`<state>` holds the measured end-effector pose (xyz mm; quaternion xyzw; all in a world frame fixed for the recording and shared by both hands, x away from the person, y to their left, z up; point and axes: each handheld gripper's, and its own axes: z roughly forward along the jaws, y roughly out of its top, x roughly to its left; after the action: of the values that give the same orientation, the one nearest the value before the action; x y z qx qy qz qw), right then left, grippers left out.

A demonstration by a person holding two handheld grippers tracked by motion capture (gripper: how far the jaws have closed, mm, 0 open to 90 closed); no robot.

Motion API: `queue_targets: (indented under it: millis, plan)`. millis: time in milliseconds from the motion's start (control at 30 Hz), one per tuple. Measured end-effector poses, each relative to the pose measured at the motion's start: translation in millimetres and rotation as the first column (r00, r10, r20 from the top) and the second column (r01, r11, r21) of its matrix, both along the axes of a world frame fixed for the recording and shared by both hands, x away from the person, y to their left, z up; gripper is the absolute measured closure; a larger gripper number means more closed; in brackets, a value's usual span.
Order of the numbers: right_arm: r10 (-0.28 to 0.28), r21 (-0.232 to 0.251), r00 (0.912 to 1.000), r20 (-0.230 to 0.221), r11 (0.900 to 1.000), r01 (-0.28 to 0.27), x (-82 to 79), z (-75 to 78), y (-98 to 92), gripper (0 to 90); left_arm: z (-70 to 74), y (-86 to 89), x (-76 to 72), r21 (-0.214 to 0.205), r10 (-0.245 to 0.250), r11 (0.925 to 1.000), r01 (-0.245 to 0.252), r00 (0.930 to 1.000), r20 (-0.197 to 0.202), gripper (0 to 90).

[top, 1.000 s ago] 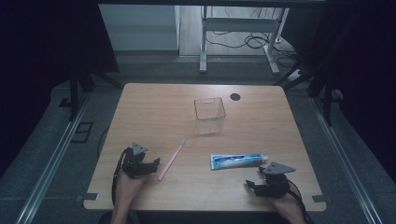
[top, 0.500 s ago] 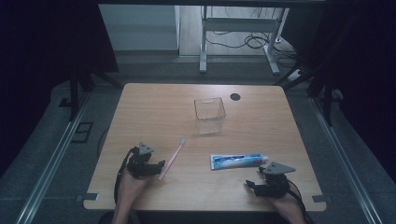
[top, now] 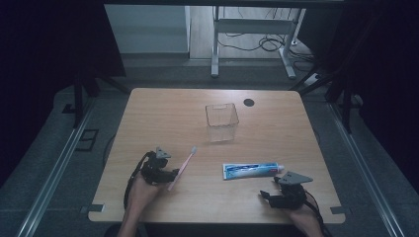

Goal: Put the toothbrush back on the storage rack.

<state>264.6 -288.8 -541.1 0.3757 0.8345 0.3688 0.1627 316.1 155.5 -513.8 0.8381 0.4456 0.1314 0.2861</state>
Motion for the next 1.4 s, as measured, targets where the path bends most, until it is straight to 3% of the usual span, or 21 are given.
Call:
queue_targets:
  millis: [433,667,800,1100,1267,1400]
  plan:
    - [0.001,-0.001,1.0000,0.000,1.0000,-0.001,0.0,0.0,-0.1,22.3,9.9,-12.3,18.5,0.050,-0.040,0.9977,0.046,0.9925,-0.115,44.8]
    - [0.001,-0.001,1.0000,0.000,1.0000,-0.001,0.0,0.0,-0.1,22.3,12.7,-24.8,29.9,0.097,-0.063,0.9920,0.081,0.9827,-0.174,50.4]
    - [0.002,-0.002,1.0000,0.000,1.0000,-0.002,0.1,0.0,-0.2,22.3,12.7,-32.9,39.0,0.127,-0.079,0.9859,0.109,0.9720,-0.221,53.2]
    - [0.003,-0.002,1.0000,0.000,1.0000,-0.003,0.1,0.0,-0.2,22.3,15.5,-47.8,53.1,0.179,-0.090,0.9732,0.144,0.9549,-0.283,60.9]
    - [0.002,-0.002,1.0000,0.001,1.0000,-0.002,0.1,0.0,-0.3,22.3,14.0,-54.3,58.9,0.200,-0.084,0.9672,0.157,0.9404,-0.329,63.7]
    - [0.002,-0.003,1.0000,0.000,1.0000,-0.002,0.1,0.1,-0.3,22.3,11.1,-56.3,61.9,0.210,-0.080,0.9645,0.160,0.9351,-0.345,66.5]
